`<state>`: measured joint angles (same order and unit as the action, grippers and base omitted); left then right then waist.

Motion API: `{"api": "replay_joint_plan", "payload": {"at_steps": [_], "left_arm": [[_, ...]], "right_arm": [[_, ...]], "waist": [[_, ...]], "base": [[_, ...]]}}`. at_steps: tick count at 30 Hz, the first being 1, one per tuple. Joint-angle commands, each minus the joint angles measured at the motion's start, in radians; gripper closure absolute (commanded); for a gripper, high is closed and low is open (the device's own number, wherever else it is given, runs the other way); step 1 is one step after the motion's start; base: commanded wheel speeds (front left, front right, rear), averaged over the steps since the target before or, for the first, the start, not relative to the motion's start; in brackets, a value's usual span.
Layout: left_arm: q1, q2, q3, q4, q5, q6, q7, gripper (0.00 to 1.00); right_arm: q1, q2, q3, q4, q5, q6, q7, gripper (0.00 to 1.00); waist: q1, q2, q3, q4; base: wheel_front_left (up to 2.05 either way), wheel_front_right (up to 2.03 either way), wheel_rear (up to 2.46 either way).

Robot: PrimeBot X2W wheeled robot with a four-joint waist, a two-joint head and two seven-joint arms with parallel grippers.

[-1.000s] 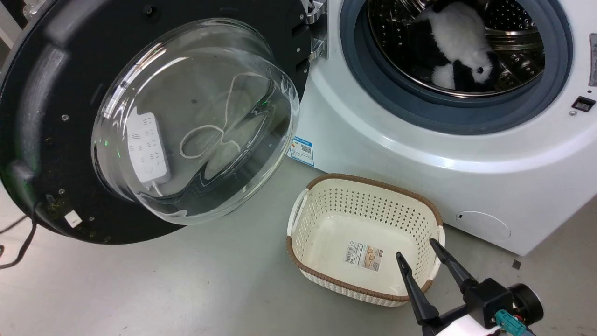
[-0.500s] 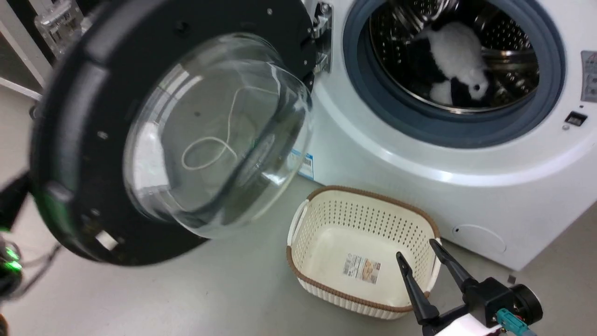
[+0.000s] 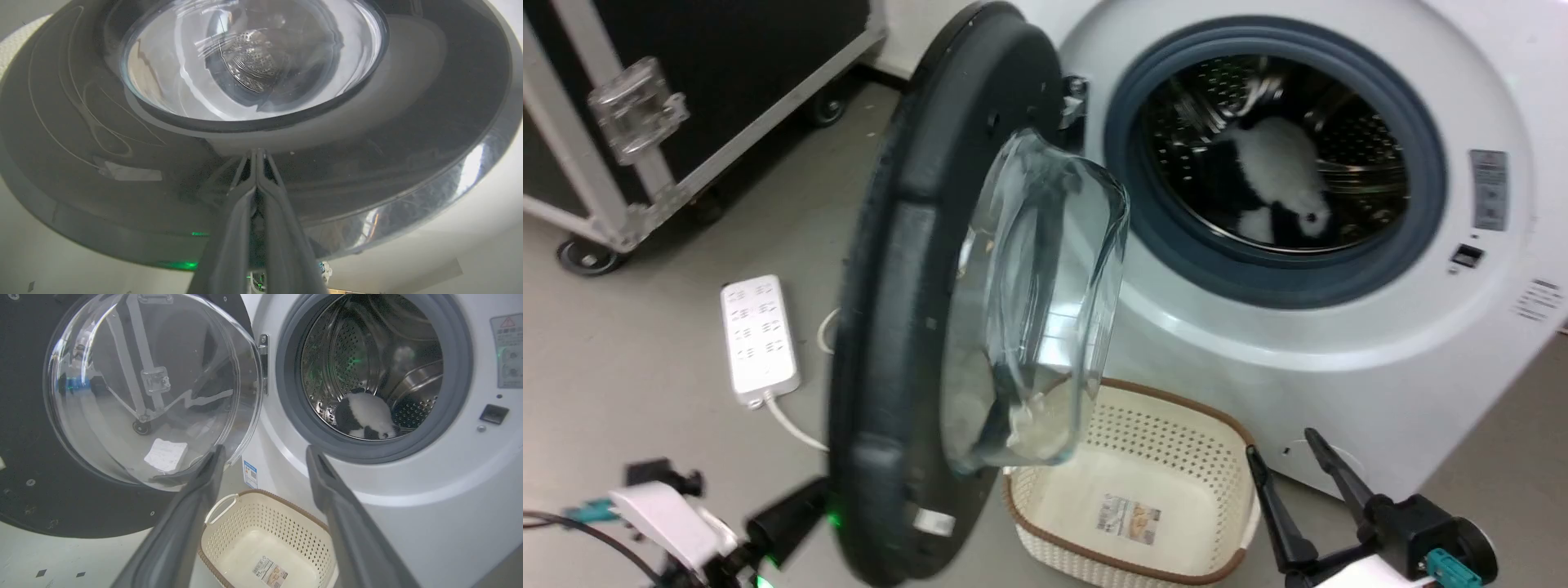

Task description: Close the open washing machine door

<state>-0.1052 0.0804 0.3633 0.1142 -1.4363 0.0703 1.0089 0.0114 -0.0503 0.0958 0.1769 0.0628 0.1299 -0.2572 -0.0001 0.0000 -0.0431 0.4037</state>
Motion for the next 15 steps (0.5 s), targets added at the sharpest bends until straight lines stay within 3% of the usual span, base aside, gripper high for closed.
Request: {"api": "replay_joint_plan", "payload": {"at_steps": [1, 6, 11, 15], "left_arm": [[0.043, -0.019, -0.031, -0.039, -0.029, 0.011, 0.005, 1.0], [0.15, -0.029, -0.178, -0.108, -0.201, 0.044, -0.078, 1.0], [0.203, -0.03, -0.365, -0.134, -0.305, 0.004, -0.247, 1.0], [0.19, -0.03, -0.446, -0.11, -0.338, -0.034, -0.339, 1.0]], "right_arm": [[-0.003, 0.0, -0.013, -0.004, 0.002, 0.001, -0.005, 0.0], [0.0, 0.0, -0.039, -0.005, -0.015, 0.001, -0.005, 0.0], [0.004, 0.0, -0.047, -0.002, -0.041, 0.001, -0.005, 0.0], [0.002, 0.0, -0.06, -0.004, -0.05, 0.001, -0.005, 0.0]], "waist": [[0.0001, 0.0, -0.011, -0.031], [0.0001, 0.0, -0.009, -0.106], [0.0001, 0.0, 0.014, -0.206], [0.0001, 0.0, 0.039, -0.269]], "base": [[0.0, 0.0, 0.0], [0.0, 0.0, 0.0], [0.0, 0.0, 0.0], [0.0, 0.0, 0.0]]}}
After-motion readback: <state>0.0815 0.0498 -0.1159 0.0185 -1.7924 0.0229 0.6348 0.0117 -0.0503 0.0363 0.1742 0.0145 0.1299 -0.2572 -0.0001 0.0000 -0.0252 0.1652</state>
